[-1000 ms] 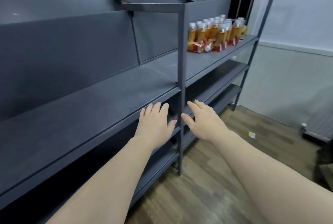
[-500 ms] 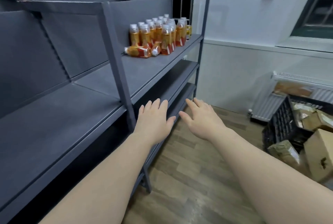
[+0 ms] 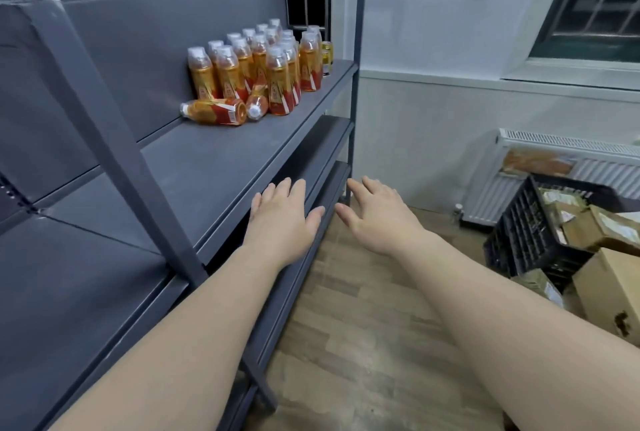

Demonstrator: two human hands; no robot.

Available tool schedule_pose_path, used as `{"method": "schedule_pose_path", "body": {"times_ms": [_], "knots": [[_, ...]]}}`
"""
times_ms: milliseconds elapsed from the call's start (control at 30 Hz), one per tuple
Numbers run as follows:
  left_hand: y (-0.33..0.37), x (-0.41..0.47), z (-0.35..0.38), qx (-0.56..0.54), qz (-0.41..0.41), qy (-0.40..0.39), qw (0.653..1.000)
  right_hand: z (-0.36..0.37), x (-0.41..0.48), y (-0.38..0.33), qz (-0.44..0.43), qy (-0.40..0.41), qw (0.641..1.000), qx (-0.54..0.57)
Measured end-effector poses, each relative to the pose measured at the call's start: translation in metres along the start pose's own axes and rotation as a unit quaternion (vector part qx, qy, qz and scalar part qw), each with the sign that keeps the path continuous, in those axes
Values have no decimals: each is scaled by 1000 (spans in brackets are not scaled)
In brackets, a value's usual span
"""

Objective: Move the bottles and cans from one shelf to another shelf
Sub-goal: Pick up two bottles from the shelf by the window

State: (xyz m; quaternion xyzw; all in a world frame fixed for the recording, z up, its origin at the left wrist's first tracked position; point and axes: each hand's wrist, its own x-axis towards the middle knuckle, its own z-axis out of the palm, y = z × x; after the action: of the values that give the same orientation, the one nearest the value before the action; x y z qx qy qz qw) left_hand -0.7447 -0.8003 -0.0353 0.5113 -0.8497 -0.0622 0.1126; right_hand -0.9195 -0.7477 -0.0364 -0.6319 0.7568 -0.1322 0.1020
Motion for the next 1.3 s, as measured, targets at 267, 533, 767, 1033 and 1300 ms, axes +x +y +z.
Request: {"method": "schedule_pose_path", "body": {"times_ms": [267,533,767,1033,1300], "knots": [[18,94,13,25,-34,13,999,-11,99,51,-34,1,999,23],[32,177,24,53,-87,18,995,-38,185,92,-63,-37,996,40],[6,220,22,56,-158,2,986,-28,253,86,-109,-55,991,57],[-59,272,16,30,-226,21,973,-14,336,40,-165,-71,983,39],[-119,313,6,15,-263,50,963,-3,408,-5,-198,-60,976,70]]}}
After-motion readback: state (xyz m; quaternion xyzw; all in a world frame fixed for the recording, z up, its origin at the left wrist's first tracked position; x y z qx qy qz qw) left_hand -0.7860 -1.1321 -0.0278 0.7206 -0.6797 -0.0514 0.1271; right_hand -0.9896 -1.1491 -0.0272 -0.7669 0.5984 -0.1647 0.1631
